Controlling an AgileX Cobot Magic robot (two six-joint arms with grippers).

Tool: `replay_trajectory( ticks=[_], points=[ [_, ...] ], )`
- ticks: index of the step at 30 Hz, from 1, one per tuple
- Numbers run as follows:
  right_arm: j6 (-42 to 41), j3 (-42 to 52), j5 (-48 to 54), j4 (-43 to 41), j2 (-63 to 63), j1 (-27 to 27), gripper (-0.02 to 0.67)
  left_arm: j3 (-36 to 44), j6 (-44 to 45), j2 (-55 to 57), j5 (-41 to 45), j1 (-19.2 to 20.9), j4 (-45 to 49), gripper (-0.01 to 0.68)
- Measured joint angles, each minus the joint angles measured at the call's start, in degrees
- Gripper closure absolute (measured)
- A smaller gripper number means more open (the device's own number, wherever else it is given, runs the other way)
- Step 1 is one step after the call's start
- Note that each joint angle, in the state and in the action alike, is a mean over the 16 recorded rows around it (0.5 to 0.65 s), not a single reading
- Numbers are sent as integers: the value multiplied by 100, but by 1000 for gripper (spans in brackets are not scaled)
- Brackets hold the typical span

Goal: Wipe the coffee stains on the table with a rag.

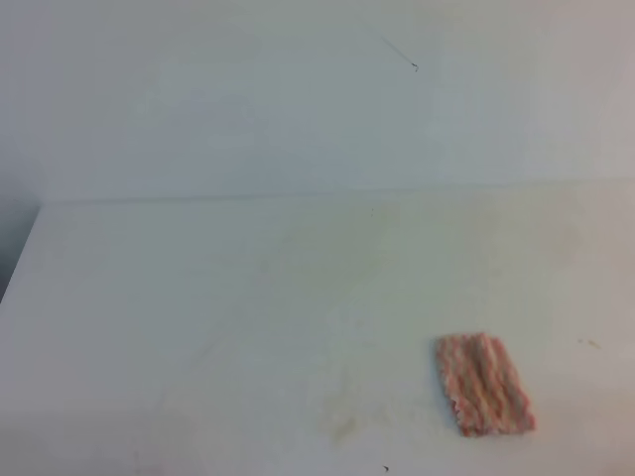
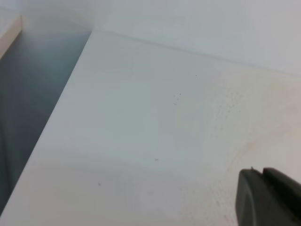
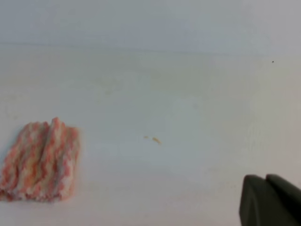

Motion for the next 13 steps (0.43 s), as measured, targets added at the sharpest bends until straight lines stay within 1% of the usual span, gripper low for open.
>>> replay_trajectory(
  ticks=[13],
  points=[
    [0, 23, -13, 7, 6, 0, 652, 0, 0, 0, 0, 0, 0, 674]
  ],
)
